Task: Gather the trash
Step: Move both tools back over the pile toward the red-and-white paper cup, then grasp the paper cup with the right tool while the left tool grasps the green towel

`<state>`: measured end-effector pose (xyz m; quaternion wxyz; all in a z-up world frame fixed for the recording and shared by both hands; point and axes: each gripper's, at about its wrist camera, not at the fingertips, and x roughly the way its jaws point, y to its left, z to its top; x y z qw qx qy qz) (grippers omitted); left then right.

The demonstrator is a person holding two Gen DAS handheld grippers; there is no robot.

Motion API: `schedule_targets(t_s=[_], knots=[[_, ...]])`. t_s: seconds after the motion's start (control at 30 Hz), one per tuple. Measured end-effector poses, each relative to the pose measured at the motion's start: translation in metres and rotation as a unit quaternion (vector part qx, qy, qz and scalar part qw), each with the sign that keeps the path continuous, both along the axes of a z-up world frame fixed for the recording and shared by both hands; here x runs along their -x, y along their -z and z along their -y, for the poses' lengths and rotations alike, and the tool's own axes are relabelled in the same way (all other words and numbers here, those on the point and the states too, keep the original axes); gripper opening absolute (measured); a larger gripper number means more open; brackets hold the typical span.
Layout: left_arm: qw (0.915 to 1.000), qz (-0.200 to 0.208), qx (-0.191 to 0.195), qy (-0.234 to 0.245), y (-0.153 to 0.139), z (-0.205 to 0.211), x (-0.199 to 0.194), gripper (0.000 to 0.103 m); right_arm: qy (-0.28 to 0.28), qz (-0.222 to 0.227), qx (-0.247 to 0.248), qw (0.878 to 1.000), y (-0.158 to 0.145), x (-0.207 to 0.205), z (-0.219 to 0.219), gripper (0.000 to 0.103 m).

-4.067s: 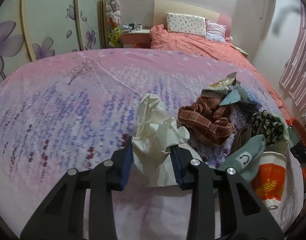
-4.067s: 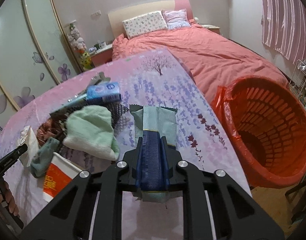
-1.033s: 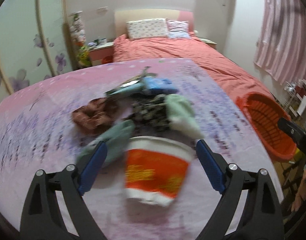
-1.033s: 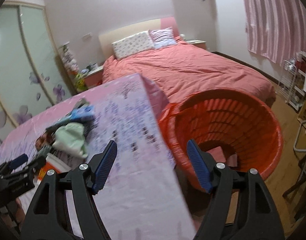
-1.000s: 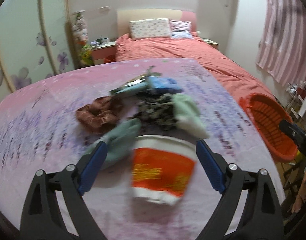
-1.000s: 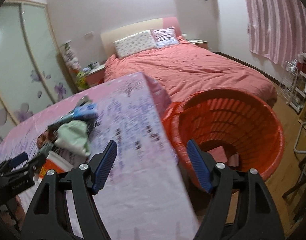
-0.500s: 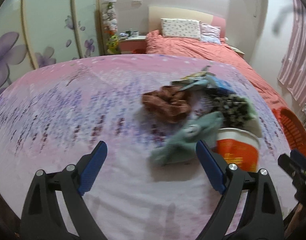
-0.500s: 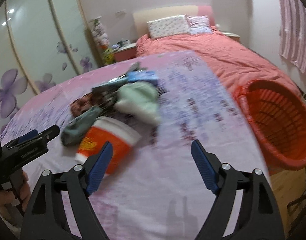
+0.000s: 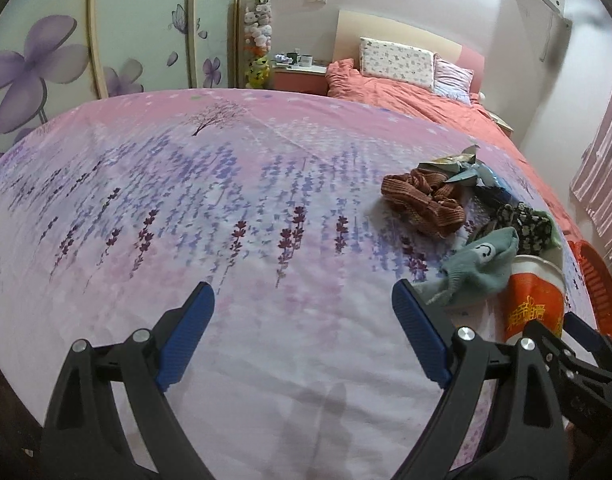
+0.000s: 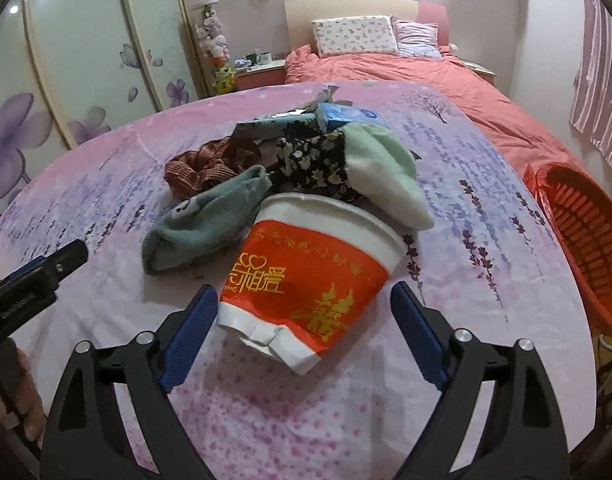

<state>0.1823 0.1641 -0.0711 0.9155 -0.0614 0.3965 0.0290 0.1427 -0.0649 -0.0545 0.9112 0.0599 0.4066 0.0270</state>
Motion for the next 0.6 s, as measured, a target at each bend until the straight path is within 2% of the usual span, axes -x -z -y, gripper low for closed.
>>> schedule_targets(t_s=[0.13,0.23,0.37,0.5,0.6], knots=[[0.9999,0.001,0.008,0.009,0.002,0.002,-0.001,0.089,0.024,0.007,0.002,1.0,-0.001,0.001,0.014,0.076],[0.9997,0.0,0.01,0.02,0.004,0.011,-0.004,0.089,0.049,0.007,0.004,0.999,-0.002,-0.002,0.025,0.076],[0.9992,0.003,0.009,0.038,0.004,0.026,-0.005,0.089,0.065,-0.001,-0.018,0.998,-0.002,-0.01,0.031,0.077],[0.9988,0.007,0.001,0.049,0.004,0.038,-0.007,0.089,0.061,-0.001,0.001,0.998,-0.001,-0.019,0.019,0.085],[0.9983,0.011,-0.005,0.056,0.002,0.045,-0.008,0.089,0.06,-0.006,0.014,0.998,0.004,-0.023,0.018,0.082]])
